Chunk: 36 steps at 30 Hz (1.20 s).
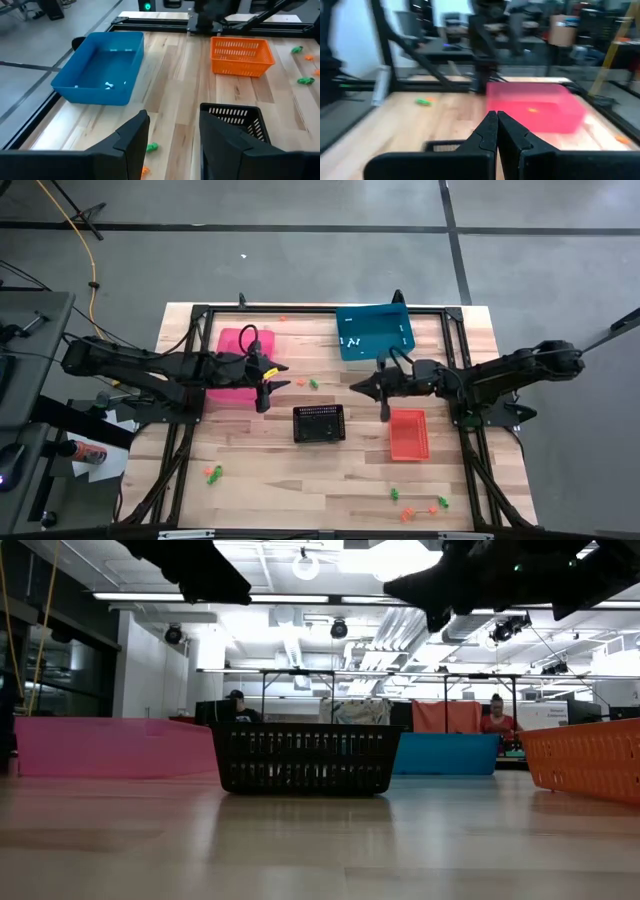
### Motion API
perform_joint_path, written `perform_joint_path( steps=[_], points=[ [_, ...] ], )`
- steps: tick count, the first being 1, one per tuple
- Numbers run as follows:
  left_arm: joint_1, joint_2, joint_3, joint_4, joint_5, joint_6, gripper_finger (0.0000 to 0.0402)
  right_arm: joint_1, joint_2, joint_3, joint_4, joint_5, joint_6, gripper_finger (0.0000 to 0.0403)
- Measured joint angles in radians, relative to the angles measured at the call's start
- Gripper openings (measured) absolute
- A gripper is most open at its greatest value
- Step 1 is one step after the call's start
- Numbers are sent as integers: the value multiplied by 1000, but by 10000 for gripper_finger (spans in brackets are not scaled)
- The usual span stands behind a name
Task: Sort Halloween decoration
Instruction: Put the orange spider toy into the pink bin
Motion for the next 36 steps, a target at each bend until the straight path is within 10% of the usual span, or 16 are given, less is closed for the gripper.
perform_joint_path(
  steps=[7, 14, 18, 36],
  points=[
    [0, 1, 0, 2, -8, 1, 161, 180, 0, 95, -226, -148, 241, 0],
    [0, 26, -1, 30, -10, -18, 161, 516, 154, 500, -1054, 221, 480, 0],
    [-14, 44, -2, 29, -11, -52, 161, 598, 299, 704, -1353, 255, 736, 2],
    [-53, 56, -132, 327, -6, 72, 161, 876, 788, 1063, -1958, -310, 1395, 198]
  ],
)
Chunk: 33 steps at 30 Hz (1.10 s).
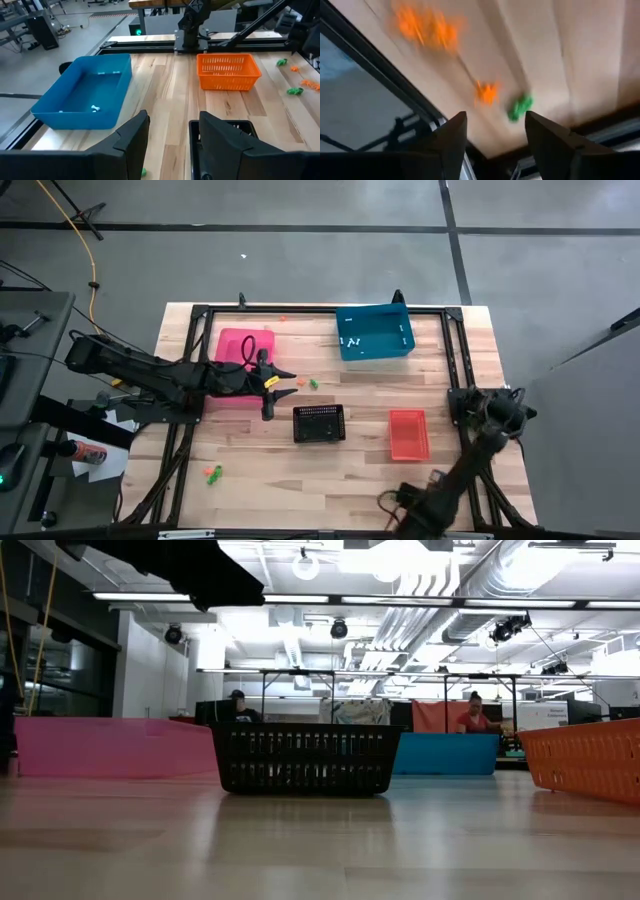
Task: Sort Halloween decoration
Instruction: Put the orange spider toy into the pink bin
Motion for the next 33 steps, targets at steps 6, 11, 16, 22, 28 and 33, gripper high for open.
perform_joint_path(
  steps=[6, 11, 16, 22, 28, 33],
  points=[
    [0, 0, 0, 15, 1, 9, 161, 58, 7, 0, 65, 7, 95, 204],
    [0, 0, 1, 35, 1, 24, 161, 71, 6, -80, 180, 20, 111, 204],
    [0, 0, 1, 32, 2, 25, 161, 73, 4, -159, 265, -21, 76, 204],
    [0, 0, 1, 31, 2, 25, 161, 73, -1, -188, 272, -1, 12, 204],
    [0, 0, 1, 6, 15, 6, 161, 72, -10, -253, 382, 4, 11, 203],
    [0, 0, 1, 2, 17, 6, 161, 72, -10, -275, 401, 5, -15, 180]
  ],
)
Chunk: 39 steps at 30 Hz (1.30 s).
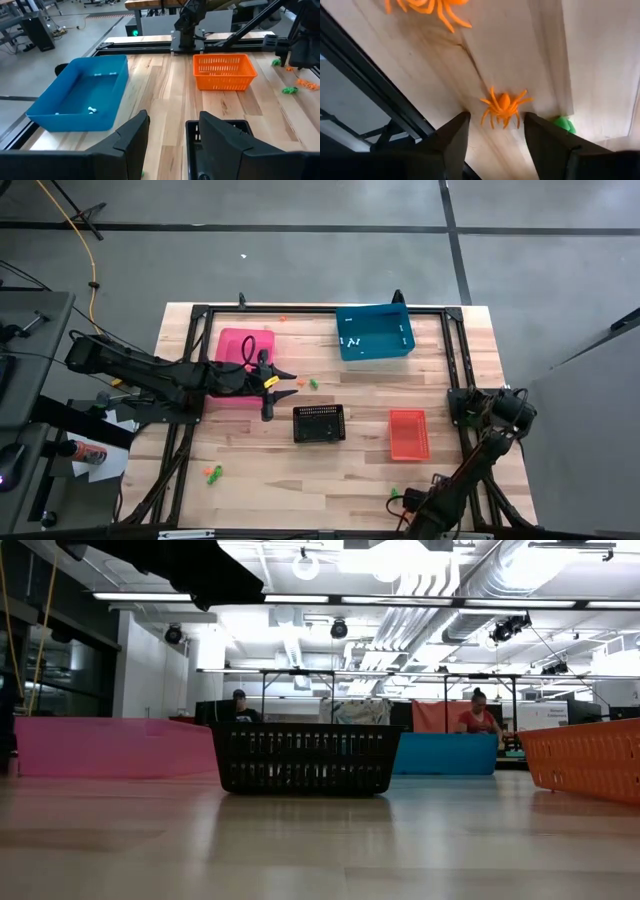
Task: Sort Halloween decoration
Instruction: Put the orange spider toy into the pink bin
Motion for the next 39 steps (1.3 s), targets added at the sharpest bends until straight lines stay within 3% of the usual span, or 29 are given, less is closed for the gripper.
perform_joint_path(
  steps=[13, 29, 39],
  points=[
    [0, 0, 0, -2, 0, 0, 161, -8, 4, -1, 0, 19, -66, 6],
    [0, 0, 0, -3, 0, 0, 161, -8, -43, -5, -31, 40, -103, 0],
    [0, 0, 0, -10, -1, 35, 161, -44, -226, -6, -114, 416, -28, 0]
  ],
)
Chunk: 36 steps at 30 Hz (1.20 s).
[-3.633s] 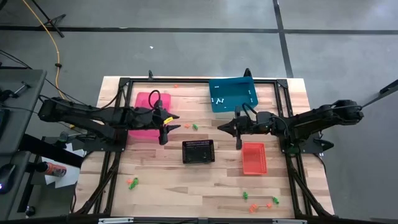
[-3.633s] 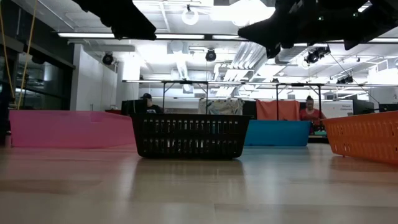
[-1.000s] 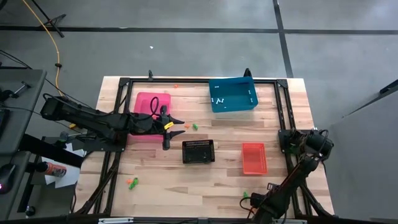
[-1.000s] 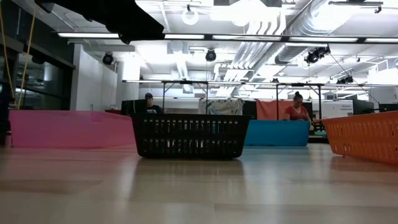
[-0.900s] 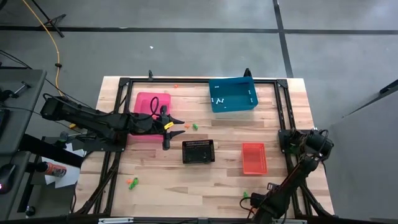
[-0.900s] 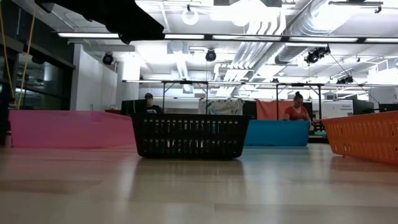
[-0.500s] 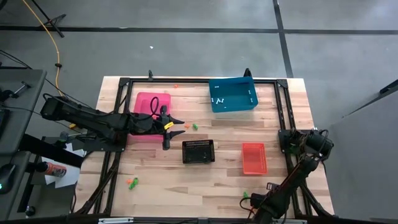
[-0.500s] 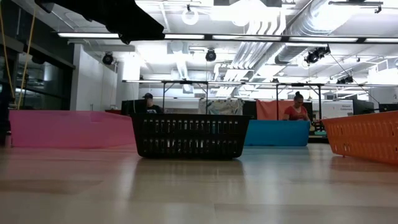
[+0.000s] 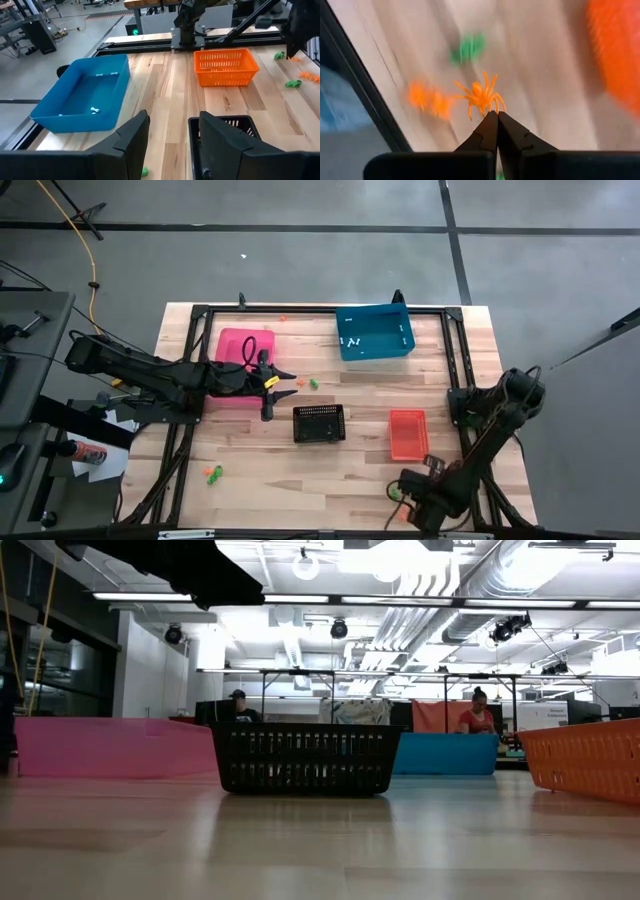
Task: Sort Halloween decoration
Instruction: Put the orange spider toy into the pink bin
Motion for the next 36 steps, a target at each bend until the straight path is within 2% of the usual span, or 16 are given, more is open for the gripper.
perform_joint_path(
  steps=[4, 10, 13, 16, 20, 23, 26, 28, 30, 33, 36],
  points=[
    [0, -11, 0, -21, 0, 3, 161, -40, -25, 0, 6, 124, -71, 0],
    [-7, -86, 0, -106, 36, -15, 161, -133, -31, -46, 106, 371, -305, 0],
    [-29, -135, 0, -160, 41, -50, 161, -204, -31, -121, 234, 397, -450, 0],
    [-64, -170, 0, -194, 41, -70, 161, -293, -56, -200, 387, 368, -629, 0],
    [-110, -186, -5, -205, 35, -70, 161, -427, -163, -287, 699, 345, -929, 0],
    [-131, -188, -5, -189, -1, -39, 161, -526, -253, -380, 984, 298, -1156, 0],
    [-140, -180, -6, -163, -43, -1, 161, -637, -308, -492, 1342, 186, -1340, 0],
    [-140, -168, -33, -81, -47, 30, 161, -713, -309, -565, 1573, 90, -1417, 0],
    [-140, -162, -107, 75, -36, 74, 161, -777, -293, -609, 1747, -3, -1457, 0],
    [-130, -139, -226, 314, -40, 118, 161, -842, -265, -626, 1842, -88, -1502, 0],
    [-117, -145, -288, 427, -88, 115, 161, -863, -246, -601, 1850, -109, -1547, 0]
  ],
)
